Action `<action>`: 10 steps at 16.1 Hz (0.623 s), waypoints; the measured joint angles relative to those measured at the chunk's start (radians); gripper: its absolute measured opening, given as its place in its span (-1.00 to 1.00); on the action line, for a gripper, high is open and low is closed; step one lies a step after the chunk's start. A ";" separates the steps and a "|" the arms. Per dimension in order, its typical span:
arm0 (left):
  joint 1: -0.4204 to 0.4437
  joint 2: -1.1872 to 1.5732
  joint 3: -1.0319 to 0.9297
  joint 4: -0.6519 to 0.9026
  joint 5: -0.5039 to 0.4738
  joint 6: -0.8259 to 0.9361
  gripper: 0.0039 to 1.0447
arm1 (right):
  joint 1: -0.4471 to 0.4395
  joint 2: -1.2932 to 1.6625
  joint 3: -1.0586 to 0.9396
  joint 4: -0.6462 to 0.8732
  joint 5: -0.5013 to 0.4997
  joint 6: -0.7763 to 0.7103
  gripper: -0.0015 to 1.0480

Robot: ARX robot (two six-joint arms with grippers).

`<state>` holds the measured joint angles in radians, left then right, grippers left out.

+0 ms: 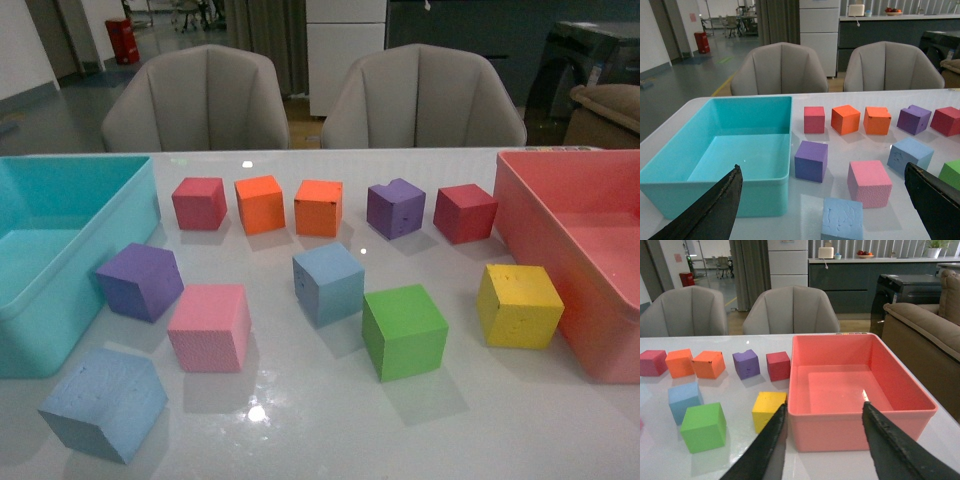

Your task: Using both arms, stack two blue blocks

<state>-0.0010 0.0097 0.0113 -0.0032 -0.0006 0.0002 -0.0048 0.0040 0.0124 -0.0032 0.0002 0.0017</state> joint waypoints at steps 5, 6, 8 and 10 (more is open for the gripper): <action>0.000 0.000 0.000 0.000 0.000 0.000 0.88 | 0.000 0.000 0.000 0.000 0.000 0.000 0.80; 0.000 0.000 0.000 0.000 0.000 0.000 0.88 | 0.000 0.000 0.000 0.000 0.000 0.000 0.87; -0.045 0.137 0.106 -0.256 -0.010 -0.094 0.88 | 0.000 0.000 0.000 0.000 0.000 0.000 0.87; -0.165 0.259 0.177 -0.254 -0.054 -0.192 0.88 | 0.000 0.000 0.000 0.000 0.000 0.000 0.87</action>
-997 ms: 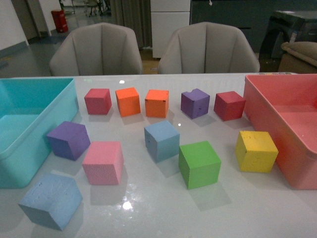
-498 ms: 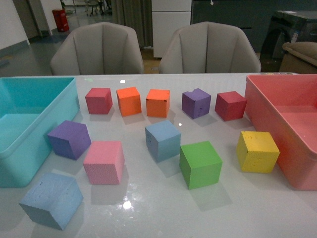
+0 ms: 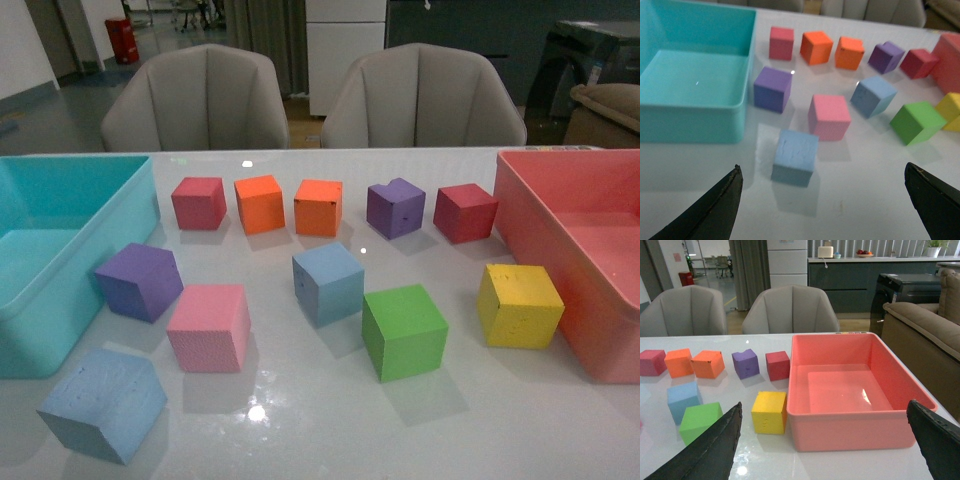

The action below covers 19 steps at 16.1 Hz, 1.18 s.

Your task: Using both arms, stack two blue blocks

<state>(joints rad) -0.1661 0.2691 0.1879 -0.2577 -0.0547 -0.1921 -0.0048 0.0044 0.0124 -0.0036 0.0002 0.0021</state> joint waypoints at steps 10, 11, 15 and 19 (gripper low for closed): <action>-0.041 1.006 0.204 0.674 0.013 0.097 0.88 | 0.000 0.000 0.000 0.000 0.000 0.000 0.87; -0.040 1.095 0.216 0.706 0.015 0.120 0.88 | 0.000 0.000 0.000 0.000 0.000 0.000 0.87; -0.001 1.320 0.259 0.752 0.018 0.179 0.88 | 0.000 0.000 0.000 0.000 0.000 0.000 0.87; 0.028 1.365 0.278 0.758 0.018 0.197 0.88 | 0.000 0.000 0.000 0.000 0.000 0.000 0.87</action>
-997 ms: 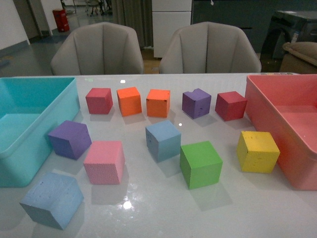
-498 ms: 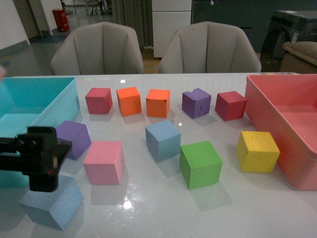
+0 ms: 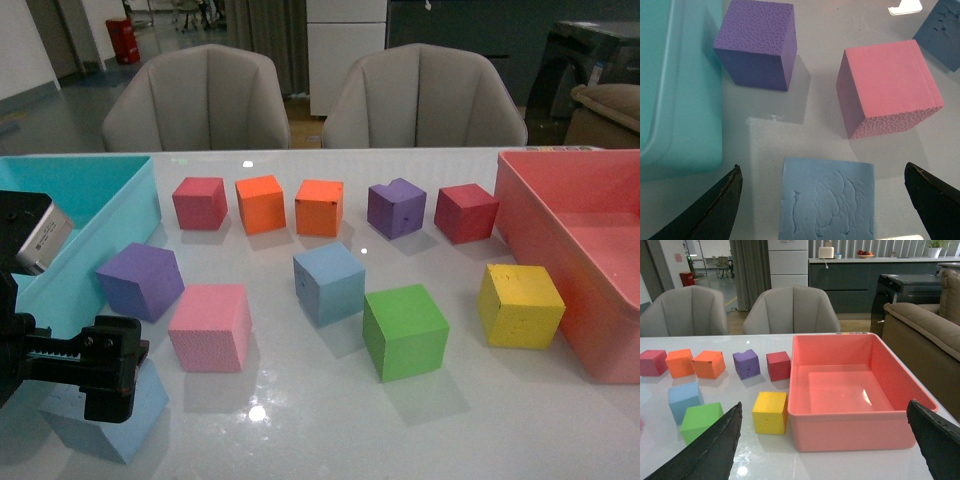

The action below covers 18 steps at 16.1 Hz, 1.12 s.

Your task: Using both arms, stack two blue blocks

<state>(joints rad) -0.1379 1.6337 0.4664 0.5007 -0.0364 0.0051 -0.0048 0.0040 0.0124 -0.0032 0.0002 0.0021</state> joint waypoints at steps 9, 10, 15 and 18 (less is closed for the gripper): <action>0.028 0.039 0.006 -0.036 0.029 -0.005 0.88 | 0.000 0.000 0.000 0.000 0.000 0.000 0.87; 0.029 0.049 0.006 -0.035 0.029 -0.005 0.88 | 0.000 0.000 0.000 0.000 0.000 0.000 0.87; 0.030 0.117 0.009 -0.005 0.024 -0.005 0.88 | 0.000 0.000 0.000 0.000 0.000 0.000 0.87; 0.023 0.146 0.010 -0.005 0.022 -0.005 0.88 | 0.000 0.000 0.000 0.000 0.000 0.000 0.87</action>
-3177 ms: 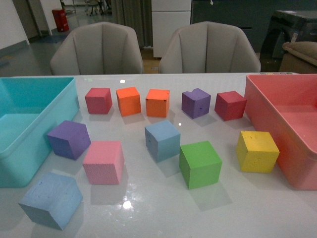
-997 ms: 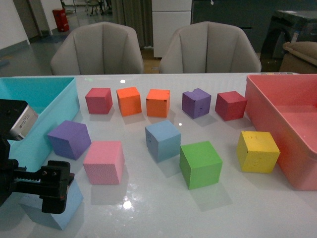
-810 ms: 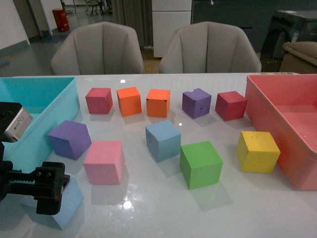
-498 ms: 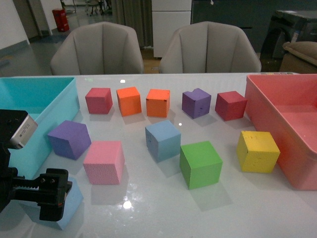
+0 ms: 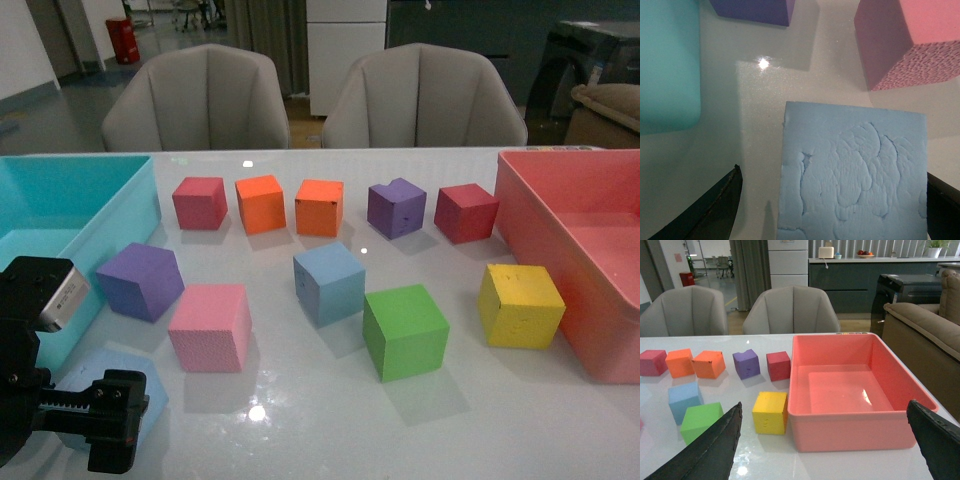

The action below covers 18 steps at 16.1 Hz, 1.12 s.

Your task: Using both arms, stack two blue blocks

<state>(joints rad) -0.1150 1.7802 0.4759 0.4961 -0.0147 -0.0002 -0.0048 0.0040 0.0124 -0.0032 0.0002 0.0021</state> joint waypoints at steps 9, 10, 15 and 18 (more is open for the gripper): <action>-0.054 -0.154 0.006 -0.104 0.009 0.000 -0.21 | 0.000 0.000 0.000 0.000 0.000 0.000 0.87; -0.100 -0.210 0.069 -0.177 -0.013 0.000 -0.26 | 0.000 0.000 0.000 0.000 0.000 0.000 0.87; -0.284 -0.075 0.416 -0.336 -0.111 0.009 -0.31 | 0.000 0.000 0.000 0.000 0.000 0.000 0.87; -0.349 0.060 0.624 -0.421 -0.126 0.009 -0.32 | 0.000 0.000 0.000 0.000 0.000 0.000 0.87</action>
<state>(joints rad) -0.4641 1.8404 1.1004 0.0750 -0.1402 0.0086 -0.0048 0.0040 0.0124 -0.0032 0.0002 0.0021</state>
